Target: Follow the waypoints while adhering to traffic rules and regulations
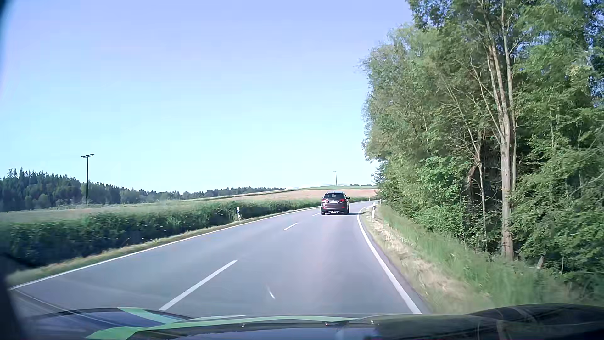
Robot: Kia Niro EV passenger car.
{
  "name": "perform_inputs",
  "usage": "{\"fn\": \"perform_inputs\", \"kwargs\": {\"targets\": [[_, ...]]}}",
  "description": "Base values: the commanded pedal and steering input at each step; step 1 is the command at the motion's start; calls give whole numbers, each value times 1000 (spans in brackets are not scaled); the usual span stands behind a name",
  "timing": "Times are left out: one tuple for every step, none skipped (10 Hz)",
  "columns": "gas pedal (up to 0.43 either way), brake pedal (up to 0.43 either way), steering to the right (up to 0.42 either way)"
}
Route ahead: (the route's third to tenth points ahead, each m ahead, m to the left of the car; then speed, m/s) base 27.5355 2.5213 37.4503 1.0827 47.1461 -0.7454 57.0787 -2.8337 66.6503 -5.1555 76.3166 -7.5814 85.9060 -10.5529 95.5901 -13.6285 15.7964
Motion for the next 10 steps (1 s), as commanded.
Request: {"fn": "perform_inputs", "kwargs": {"targets": [[189, 0, 12], [189, 0, 12], [189, 0, 12], [189, 0, 11], [189, 0, 11], [177, 0, 11], [118, 0, 14], [87, 0, 21], [87, 0, 27], [87, 0, 24]]}}
